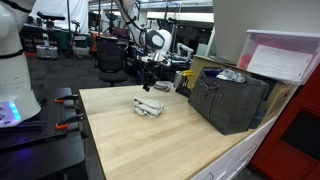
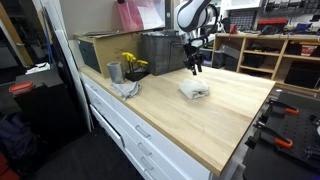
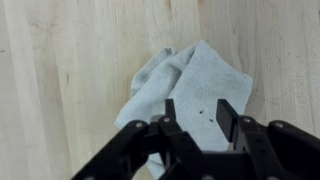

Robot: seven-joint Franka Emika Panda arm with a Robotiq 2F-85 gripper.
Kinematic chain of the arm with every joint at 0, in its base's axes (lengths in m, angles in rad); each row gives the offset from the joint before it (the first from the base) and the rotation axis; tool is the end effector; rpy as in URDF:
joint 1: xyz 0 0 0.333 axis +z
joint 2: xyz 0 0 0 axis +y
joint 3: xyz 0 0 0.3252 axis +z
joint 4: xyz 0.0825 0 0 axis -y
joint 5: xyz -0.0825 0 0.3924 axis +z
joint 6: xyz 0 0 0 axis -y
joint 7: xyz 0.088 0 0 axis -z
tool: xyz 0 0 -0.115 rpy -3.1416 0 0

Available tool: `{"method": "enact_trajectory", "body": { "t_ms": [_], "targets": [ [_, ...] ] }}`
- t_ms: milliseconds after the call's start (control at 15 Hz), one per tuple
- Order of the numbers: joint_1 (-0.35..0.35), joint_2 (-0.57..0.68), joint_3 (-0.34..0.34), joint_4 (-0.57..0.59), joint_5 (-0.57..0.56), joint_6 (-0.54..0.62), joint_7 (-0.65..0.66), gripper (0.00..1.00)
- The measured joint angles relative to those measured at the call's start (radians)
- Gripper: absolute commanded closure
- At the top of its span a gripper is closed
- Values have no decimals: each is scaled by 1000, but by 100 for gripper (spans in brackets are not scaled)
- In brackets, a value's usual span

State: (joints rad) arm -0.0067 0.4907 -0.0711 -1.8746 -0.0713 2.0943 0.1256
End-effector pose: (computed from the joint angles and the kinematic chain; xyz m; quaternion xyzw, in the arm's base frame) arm 0.6120 -0.0502 0.2253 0.9869 -0.0769 -0.1335 0.0485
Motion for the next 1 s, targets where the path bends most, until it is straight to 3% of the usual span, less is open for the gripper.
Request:
{"method": "enact_trajectory", "body": {
  "t_ms": [200, 400, 467, 600, 1000],
  "targets": [
    [-54, 34, 13, 0, 121, 2, -45, 1],
    [-92, 72, 23, 4, 211, 6, -79, 1],
    [-101, 84, 25, 5, 230, 9, -86, 25],
    [-112, 103, 29, 8, 259, 15, -100, 33],
    [-127, 128, 29, 12, 272, 27, -103, 80]
  ]
}}
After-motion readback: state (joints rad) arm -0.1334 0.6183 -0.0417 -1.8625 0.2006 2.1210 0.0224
